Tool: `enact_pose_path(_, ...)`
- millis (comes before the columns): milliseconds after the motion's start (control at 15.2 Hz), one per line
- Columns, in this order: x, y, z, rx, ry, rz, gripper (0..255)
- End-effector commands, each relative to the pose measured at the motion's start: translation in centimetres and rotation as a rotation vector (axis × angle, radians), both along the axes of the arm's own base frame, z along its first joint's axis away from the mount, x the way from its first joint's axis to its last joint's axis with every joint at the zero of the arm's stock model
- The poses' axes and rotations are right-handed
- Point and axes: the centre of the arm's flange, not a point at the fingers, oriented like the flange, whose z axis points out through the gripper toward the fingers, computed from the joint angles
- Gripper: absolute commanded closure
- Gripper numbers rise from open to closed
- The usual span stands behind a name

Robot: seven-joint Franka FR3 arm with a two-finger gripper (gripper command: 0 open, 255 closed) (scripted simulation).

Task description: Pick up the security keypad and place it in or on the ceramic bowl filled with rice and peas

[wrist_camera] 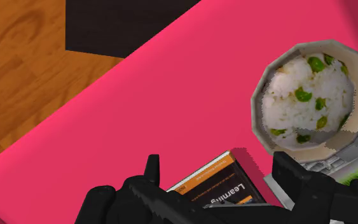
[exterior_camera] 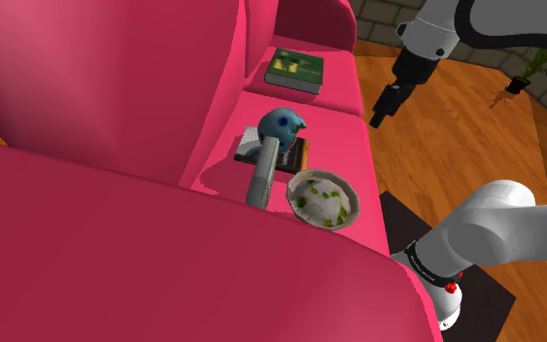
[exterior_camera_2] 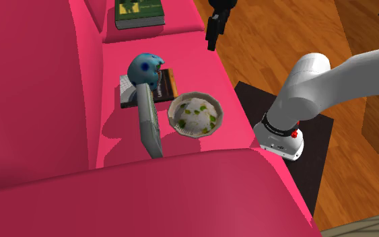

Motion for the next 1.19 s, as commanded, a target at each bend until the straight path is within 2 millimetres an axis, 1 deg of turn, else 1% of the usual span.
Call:
enact_pose_path(0,0.0,0.0,0.0,0.0,0.0,0.0,0)
enact_pose_path(264,-1.0,5.6,-1.4,-0.03,-0.032,-0.161,0)
enact_pose_path(528,-1.0,11.3,-3.0,-0.06,-0.064,-0.323,0)
enact_pose_path(792,0.0,16.8,-4.8,-0.09,-0.096,-0.484,0)
enact_pose_path(1122,2.5,23.3,-7.1,-0.127,-0.136,-0.686,0)
